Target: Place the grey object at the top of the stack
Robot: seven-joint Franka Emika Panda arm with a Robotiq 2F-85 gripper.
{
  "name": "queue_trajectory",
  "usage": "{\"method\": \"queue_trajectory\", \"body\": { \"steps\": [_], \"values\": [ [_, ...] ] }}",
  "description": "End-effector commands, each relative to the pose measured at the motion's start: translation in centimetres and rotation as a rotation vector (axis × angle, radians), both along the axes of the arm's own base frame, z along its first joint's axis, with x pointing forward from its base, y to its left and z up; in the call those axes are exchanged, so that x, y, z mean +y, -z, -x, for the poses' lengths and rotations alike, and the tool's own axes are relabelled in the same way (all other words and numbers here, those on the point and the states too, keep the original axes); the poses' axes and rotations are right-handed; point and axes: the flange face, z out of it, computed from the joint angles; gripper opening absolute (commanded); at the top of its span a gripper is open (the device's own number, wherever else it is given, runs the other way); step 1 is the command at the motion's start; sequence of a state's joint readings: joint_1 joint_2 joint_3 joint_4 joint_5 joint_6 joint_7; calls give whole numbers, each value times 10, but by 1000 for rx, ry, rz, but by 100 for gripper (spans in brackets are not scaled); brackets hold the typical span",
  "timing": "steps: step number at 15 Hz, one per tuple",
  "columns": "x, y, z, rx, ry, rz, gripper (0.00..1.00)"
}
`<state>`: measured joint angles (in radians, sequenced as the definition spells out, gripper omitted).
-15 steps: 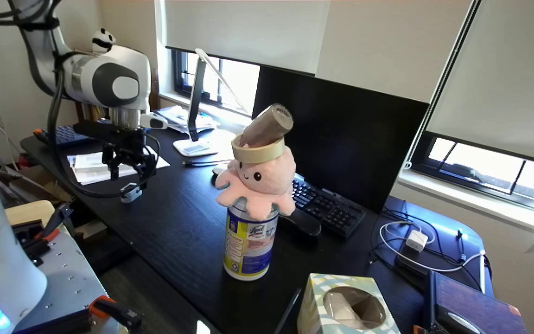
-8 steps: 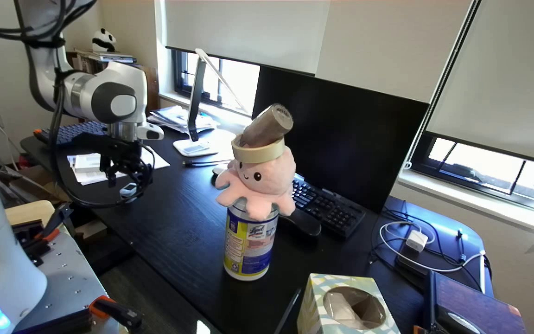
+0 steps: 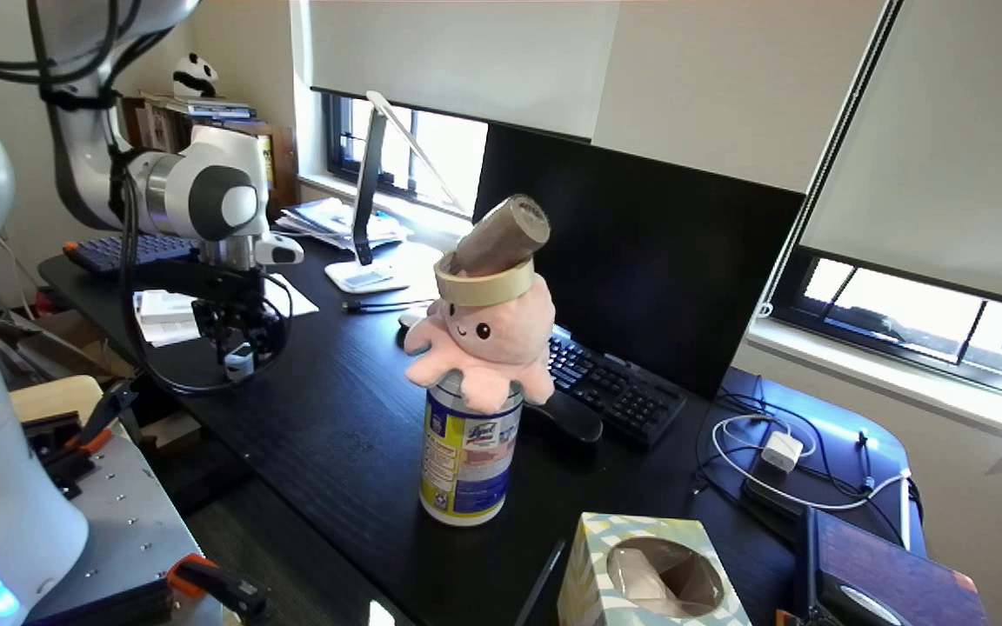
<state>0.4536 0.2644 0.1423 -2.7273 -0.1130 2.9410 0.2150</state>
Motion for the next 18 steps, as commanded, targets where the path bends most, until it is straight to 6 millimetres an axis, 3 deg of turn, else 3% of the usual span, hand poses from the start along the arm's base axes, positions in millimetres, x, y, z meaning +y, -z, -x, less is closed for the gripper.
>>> {"method": "queue_trajectory", "body": {
  "steps": [1,4,10,11,12,14,15,18],
  "values": [
    [5,4,-1,-29,2,9,33],
    [-4,-5,-3,-28,52,15,14],
    [-57,-49,-12,-82,240,16,16],
    [-71,-60,-12,-88,276,13,16],
    [-70,-70,-41,-98,302,17,16],
    [-92,-105,-50,-110,348,51,16],
    [-107,-118,-41,-102,365,61,16],
    [-142,-166,-44,-109,436,117,16]
  ]
}}
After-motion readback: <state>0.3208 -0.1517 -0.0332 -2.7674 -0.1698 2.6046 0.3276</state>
